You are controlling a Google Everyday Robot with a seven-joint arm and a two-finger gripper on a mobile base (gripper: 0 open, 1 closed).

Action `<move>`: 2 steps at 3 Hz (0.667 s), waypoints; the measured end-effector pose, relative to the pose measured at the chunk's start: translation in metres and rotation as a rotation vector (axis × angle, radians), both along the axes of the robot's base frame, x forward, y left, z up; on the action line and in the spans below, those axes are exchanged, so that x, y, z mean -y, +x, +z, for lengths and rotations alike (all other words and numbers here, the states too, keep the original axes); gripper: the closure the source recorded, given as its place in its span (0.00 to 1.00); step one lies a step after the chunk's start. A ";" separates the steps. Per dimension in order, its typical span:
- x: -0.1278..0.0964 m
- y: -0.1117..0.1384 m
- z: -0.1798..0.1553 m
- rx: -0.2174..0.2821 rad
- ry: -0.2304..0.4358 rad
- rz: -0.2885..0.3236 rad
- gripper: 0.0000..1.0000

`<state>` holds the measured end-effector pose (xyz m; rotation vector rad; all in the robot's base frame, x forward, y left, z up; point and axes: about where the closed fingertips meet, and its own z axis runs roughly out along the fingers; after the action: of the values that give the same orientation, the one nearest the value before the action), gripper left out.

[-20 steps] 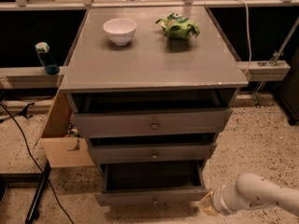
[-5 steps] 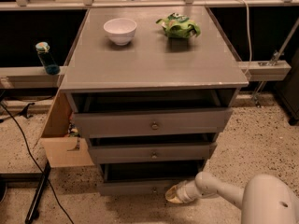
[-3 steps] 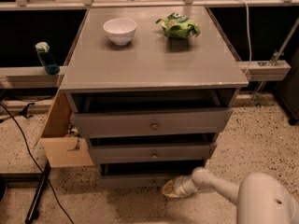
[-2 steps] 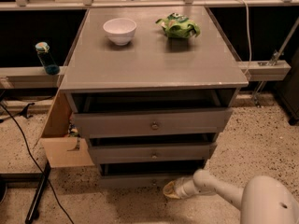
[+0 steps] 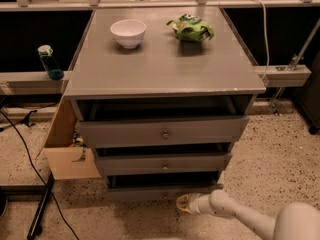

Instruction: Close bottom drawer

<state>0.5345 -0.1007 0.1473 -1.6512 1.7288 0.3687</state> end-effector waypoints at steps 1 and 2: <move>0.006 0.004 0.003 0.122 -0.026 -0.057 1.00; 0.012 0.016 0.005 0.162 -0.042 -0.096 1.00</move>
Offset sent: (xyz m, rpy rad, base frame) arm 0.0036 -0.0049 0.0029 -0.0231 -0.1113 -0.0504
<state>0.5500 -0.1124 0.1522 -1.5749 1.6965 0.1504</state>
